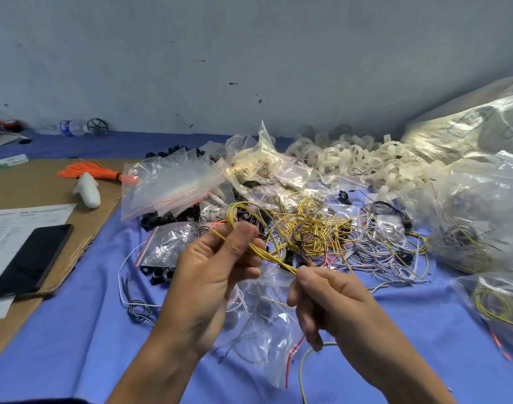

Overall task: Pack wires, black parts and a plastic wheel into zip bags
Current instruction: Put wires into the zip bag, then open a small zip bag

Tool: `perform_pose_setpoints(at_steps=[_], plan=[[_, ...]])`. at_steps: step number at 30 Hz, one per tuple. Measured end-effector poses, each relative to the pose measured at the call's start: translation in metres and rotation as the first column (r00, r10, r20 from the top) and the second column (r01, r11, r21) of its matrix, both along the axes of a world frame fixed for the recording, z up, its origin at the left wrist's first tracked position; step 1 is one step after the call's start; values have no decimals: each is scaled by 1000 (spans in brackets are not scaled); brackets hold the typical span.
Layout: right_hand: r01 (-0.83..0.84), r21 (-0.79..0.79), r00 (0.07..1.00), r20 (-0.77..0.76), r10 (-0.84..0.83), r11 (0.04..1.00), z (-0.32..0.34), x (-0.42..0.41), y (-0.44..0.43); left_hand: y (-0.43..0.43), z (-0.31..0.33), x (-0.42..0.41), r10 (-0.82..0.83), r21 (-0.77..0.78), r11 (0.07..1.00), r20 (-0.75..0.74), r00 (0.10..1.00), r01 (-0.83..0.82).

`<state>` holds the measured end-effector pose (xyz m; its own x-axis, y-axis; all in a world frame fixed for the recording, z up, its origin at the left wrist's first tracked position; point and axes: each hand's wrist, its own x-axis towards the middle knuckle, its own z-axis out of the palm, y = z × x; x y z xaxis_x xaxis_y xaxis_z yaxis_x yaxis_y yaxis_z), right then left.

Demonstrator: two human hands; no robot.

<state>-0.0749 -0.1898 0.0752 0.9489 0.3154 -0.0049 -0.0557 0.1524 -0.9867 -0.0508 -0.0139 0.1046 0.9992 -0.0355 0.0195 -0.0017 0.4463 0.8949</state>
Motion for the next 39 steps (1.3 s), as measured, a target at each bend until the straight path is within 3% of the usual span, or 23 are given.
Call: perform_pose_setpoints(at_steps=[6, 9, 13, 15, 18, 21, 26, 28, 30, 32, 33, 34, 39], plan=[[14, -54, 1000, 29, -13, 998, -5, -5, -10, 11, 4, 6, 91, -74, 993, -44, 995, -94], [52, -168, 995, 87, -37, 984, -5, -6, -15, 16, 5, 9, 133, -50, 990, -33, 991, -135], [235, -380, 957, 252, -144, 895, -2, -2, -27, 8, 1, 2, 36, -2, 999, -7, 999, -36], [176, -329, 967, 234, -100, 928, 3, 1, -30, 2, 0, -2, -54, -9, 999, -15, 998, 54], [12, -35, 997, 79, -9, 999, 4, 3, -28, -7, -2, -6, -153, -62, 987, -61, 986, 150], [-71, 153, 997, -27, 76, 986, -2, -3, -25, -15, -8, -8, -178, -69, 983, -91, 980, 172], [69, 205, 996, -73, -55, 976, -10, -16, -43, -20, -23, -13, -142, 70, 987, -75, 987, 148], [151, 154, 987, -73, -141, 976, -14, -24, -59, -20, -34, -17, -70, 225, 971, -61, 996, 82], [243, 82, 969, -70, -238, 967, -20, -35, -78, -19, -52, -29, 5, 542, 839, 78, 997, -46], [307, 18, 949, -85, -304, 952, -25, -46, -95, -19, -71, -46, -125, 856, 485, 270, 955, -179], [319, -8, 943, -101, -319, 948, -29, -51, -102, -21, -80, -53, -213, 913, 332, 317, 924, -237], [321, -29, 939, -118, -322, 947, -32, -56, -108, -21, -88, -58, -250, 925, 255, 343, 905, -280], [262, -106, 948, -160, -276, 959, -48, -65, -106, -19, -91, -56, -78, 856, 377, 411, 908, -355]])
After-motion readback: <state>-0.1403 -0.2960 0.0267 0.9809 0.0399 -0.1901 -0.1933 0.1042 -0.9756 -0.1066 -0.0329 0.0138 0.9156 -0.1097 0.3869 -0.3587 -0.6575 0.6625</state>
